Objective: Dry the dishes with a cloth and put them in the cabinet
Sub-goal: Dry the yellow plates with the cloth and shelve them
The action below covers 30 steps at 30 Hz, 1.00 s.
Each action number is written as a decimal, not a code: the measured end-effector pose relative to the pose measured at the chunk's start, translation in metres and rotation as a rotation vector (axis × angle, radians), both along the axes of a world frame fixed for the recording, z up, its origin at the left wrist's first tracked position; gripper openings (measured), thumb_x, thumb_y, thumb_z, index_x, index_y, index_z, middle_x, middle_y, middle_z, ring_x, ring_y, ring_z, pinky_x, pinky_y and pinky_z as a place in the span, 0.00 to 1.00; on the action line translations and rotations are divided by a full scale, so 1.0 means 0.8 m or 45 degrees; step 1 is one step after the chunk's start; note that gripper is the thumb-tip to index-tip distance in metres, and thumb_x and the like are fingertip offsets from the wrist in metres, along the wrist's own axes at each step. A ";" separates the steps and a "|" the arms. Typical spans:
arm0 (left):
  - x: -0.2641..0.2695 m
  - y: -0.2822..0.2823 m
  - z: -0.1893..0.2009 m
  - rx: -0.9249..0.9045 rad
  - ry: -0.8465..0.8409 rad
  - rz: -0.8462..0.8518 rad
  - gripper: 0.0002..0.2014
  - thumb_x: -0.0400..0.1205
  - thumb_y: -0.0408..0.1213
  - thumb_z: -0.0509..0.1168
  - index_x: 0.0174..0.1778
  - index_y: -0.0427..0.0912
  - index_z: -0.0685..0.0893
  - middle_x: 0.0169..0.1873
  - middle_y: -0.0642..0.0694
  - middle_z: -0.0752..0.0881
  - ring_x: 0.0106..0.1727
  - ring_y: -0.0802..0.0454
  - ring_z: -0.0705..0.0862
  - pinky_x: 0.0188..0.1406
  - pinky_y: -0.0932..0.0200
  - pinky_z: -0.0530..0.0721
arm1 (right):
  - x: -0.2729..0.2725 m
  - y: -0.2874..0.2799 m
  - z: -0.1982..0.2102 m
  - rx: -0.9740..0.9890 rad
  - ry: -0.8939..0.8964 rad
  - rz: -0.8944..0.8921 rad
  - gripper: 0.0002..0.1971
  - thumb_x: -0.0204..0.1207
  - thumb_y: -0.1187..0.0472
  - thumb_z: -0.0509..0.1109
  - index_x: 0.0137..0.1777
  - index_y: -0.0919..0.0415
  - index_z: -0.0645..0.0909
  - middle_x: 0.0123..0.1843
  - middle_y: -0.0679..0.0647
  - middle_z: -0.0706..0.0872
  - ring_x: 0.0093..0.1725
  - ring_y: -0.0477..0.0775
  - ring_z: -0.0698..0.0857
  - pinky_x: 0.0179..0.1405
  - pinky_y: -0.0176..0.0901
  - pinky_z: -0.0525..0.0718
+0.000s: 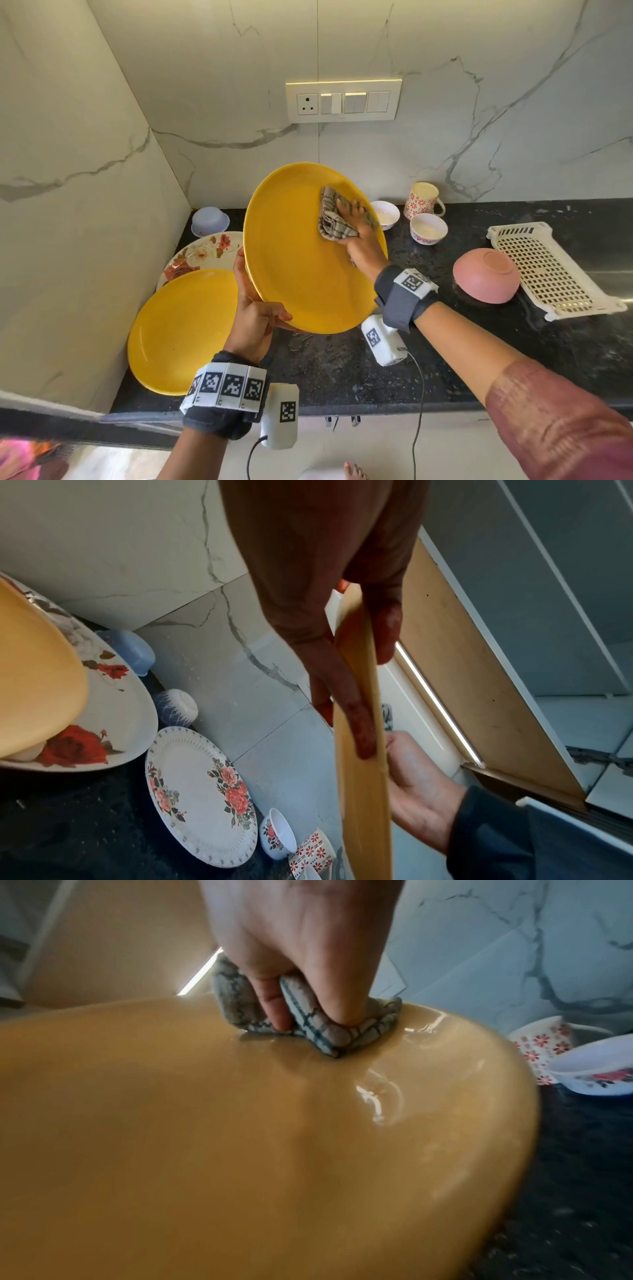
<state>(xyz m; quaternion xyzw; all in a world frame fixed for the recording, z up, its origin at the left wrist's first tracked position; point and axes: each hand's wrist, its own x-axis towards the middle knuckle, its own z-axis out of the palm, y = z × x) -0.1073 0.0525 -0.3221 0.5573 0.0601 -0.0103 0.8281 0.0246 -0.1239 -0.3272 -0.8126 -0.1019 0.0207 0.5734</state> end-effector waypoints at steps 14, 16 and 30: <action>0.004 -0.004 0.007 -0.027 -0.070 0.111 0.54 0.63 0.06 0.54 0.73 0.68 0.60 0.67 0.47 0.75 0.37 0.37 0.87 0.18 0.37 0.82 | -0.057 -0.052 -0.068 -0.418 -0.656 0.633 0.35 0.72 0.73 0.70 0.77 0.52 0.63 0.83 0.52 0.52 0.83 0.48 0.43 0.83 0.47 0.41; 0.005 -0.008 0.004 -0.010 -0.039 0.107 0.53 0.62 0.08 0.55 0.70 0.71 0.61 0.66 0.47 0.74 0.37 0.35 0.85 0.16 0.40 0.83 | -0.049 -0.062 -0.072 -0.341 -0.527 0.546 0.34 0.74 0.73 0.69 0.76 0.50 0.64 0.83 0.52 0.54 0.83 0.48 0.47 0.82 0.41 0.48; 0.018 -0.040 0.033 0.216 -0.013 -0.039 0.46 0.67 0.14 0.56 0.59 0.79 0.63 0.61 0.54 0.73 0.53 0.31 0.78 0.14 0.53 0.82 | 0.031 0.005 0.089 -0.302 -0.629 0.196 0.33 0.75 0.64 0.65 0.80 0.57 0.59 0.81 0.66 0.59 0.79 0.62 0.61 0.79 0.54 0.61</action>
